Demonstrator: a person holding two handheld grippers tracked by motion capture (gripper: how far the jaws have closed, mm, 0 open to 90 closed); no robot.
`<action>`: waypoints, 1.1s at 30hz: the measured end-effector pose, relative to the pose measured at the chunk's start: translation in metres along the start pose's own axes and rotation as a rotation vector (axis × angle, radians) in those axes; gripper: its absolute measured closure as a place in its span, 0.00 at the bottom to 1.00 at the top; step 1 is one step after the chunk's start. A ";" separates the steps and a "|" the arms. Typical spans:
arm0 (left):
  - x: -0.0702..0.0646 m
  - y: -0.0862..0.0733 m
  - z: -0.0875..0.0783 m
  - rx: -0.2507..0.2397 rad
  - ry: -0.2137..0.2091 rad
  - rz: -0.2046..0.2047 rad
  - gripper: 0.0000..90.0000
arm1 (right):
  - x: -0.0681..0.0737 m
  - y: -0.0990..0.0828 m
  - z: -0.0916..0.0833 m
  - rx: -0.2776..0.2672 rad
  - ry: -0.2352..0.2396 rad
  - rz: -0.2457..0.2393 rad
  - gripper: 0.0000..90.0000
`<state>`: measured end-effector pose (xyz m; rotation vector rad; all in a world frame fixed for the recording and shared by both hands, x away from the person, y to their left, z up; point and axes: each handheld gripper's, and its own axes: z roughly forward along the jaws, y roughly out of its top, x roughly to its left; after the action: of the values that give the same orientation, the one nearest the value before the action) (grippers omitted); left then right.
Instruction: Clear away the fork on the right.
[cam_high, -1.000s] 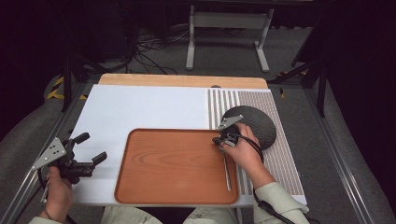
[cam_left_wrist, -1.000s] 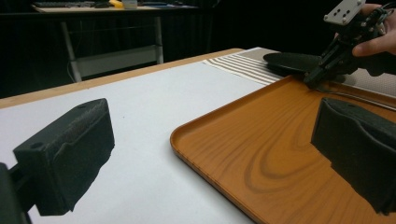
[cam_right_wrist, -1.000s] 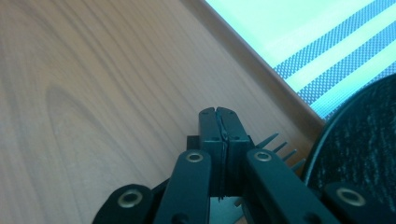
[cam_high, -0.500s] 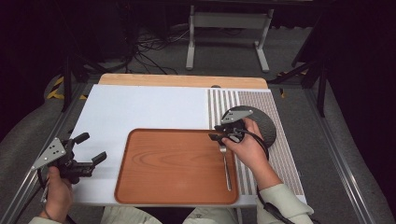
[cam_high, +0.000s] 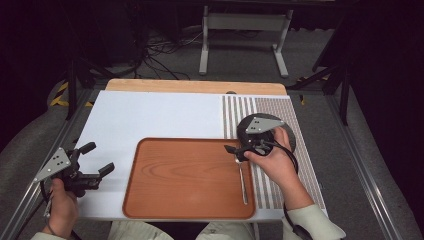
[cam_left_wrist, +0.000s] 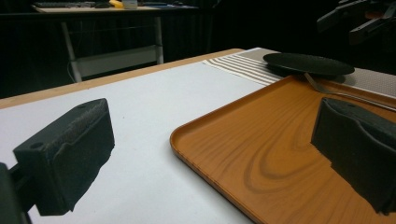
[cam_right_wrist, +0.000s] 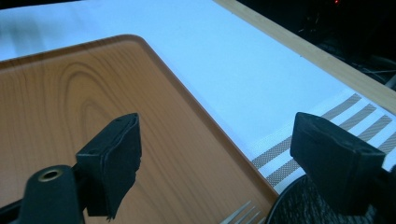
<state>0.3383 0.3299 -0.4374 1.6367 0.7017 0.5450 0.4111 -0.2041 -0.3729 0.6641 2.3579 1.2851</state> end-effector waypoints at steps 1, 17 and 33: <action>0.000 0.000 0.000 0.000 0.000 0.000 0.00 | 0.000 -0.001 -0.003 -0.009 -0.002 0.001 0.19; -0.001 0.000 0.000 0.001 -0.002 -0.002 0.00 | -0.009 -0.026 -0.049 -0.134 -0.057 0.049 0.17; -0.001 0.000 0.000 0.001 0.000 -0.001 0.00 | -0.018 -0.076 -0.082 -0.238 -0.120 0.121 0.16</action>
<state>0.3376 0.3295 -0.4375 1.6372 0.7031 0.5435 0.3651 -0.3055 -0.3936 0.7929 2.0553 1.5028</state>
